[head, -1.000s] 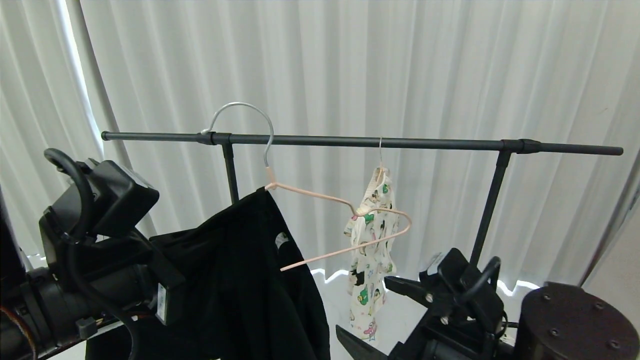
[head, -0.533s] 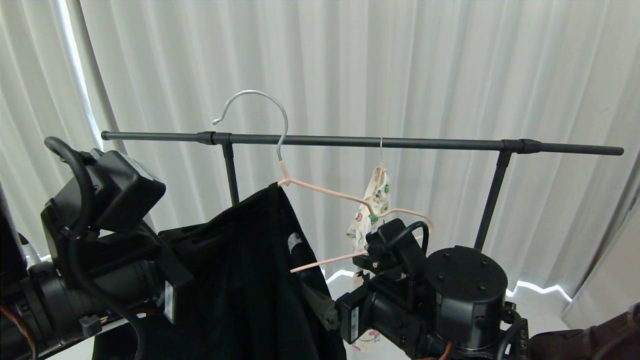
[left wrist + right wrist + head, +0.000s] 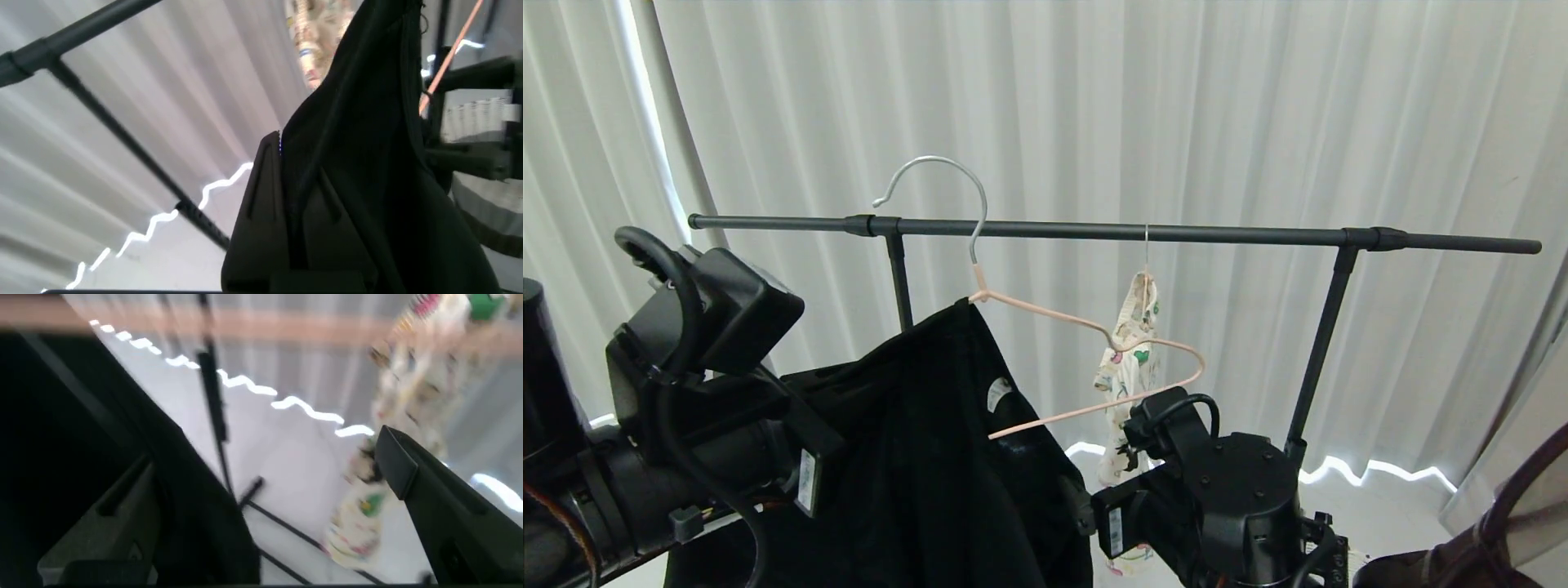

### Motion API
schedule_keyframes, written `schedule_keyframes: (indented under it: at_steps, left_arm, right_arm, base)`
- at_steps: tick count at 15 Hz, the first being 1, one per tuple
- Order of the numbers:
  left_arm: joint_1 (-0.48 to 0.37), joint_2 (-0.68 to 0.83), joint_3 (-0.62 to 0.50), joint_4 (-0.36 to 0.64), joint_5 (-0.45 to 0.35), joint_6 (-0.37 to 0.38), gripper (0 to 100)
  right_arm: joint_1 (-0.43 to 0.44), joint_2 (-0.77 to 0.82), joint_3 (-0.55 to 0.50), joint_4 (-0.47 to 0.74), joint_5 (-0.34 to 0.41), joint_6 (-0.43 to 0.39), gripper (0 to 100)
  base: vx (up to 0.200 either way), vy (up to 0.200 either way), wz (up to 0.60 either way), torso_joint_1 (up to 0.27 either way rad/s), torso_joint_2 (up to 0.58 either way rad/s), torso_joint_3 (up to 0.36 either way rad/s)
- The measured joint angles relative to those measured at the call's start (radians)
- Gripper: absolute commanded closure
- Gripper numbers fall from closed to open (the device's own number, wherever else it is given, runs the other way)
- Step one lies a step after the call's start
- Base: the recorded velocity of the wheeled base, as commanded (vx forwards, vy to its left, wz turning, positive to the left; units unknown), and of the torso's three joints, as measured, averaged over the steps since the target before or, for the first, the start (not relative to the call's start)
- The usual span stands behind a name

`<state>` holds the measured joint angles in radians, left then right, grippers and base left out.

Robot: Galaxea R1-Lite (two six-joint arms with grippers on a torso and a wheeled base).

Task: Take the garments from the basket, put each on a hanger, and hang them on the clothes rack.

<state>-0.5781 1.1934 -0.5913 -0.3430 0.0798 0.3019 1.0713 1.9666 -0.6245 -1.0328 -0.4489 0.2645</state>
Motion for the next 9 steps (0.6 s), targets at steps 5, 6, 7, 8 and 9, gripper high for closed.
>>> schedule_keyframes:
  at_steps: [5, 6, 7, 8, 9]
  left_arm:
    - [0.040, -0.001, 0.006, -0.001, 0.002, 0.004, 100]
    - [0.047, -0.002, 0.012, -0.001, 0.002, 0.006, 100]
    - [0.053, -0.006, 0.029, -0.006, 0.002, 0.007, 100]
    - [0.055, -0.013, 0.051, -0.015, 0.001, 0.008, 100]
    - [0.057, -0.024, 0.076, -0.020, 0.001, 0.009, 100]
  right_arm:
    - [-0.114, -0.036, 0.117, -0.003, -0.010, -0.065, 0]
    - [-0.136, -0.047, 0.131, -0.003, -0.009, -0.069, 0]
    - [-0.169, -0.059, 0.147, -0.004, -0.009, -0.070, 0]
    - [-0.200, -0.071, 0.160, -0.003, -0.006, -0.071, 0]
    - [-0.227, -0.083, 0.168, -0.004, -0.003, -0.071, 0]
  base:
    - [0.000, 0.000, 0.00, 0.000, 0.00, 0.000]
    - [0.000, 0.000, 0.00, 0.000, 0.00, 0.000]
    - [0.000, 0.000, 0.00, 0.000, 0.00, 0.000]
    - [0.000, 0.000, 0.00, 0.000, 0.00, 0.000]
    - [0.000, 0.000, 0.00, 0.000, 0.00, 0.000]
